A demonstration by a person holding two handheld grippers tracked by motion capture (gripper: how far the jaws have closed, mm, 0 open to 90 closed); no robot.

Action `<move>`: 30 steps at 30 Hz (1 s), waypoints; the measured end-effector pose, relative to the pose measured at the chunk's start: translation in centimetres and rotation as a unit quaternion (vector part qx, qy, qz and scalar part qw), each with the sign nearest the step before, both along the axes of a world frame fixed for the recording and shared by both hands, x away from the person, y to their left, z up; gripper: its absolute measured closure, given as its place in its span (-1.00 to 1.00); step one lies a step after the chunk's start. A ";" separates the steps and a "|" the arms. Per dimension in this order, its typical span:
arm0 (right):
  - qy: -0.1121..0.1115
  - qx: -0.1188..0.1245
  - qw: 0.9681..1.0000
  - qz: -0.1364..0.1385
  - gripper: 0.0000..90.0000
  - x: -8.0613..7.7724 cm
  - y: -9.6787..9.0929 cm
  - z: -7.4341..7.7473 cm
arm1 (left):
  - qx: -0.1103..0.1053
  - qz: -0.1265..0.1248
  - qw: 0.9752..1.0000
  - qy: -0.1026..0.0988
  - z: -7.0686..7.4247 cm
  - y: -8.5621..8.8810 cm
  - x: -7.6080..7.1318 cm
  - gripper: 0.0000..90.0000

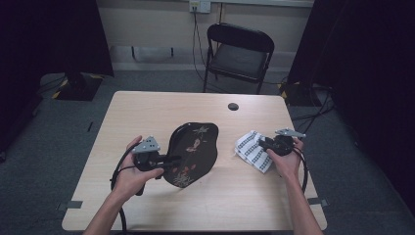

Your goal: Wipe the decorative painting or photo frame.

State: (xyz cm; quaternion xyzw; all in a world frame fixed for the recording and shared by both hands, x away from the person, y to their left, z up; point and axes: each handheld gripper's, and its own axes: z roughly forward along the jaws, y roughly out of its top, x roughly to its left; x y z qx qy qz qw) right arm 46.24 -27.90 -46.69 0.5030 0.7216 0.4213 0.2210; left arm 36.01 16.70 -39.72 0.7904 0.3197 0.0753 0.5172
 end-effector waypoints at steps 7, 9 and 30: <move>-0.035 0.011 0.998 0.053 0.13 -1.0 3.4 4.0 | -0.002 -0.003 1.000 -0.001 0.1 0.0 -0.2 0.36; -0.043 0.009 0.998 0.054 0.12 -1.3 3.9 4.8 | -0.003 -0.004 1.000 -0.001 0.2 0.1 -0.2 0.34; -0.050 0.065 0.961 0.263 0.10 -3.8 12.3 6.5 | -0.001 0.001 1.000 0.000 0.7 1.4 -0.3 0.36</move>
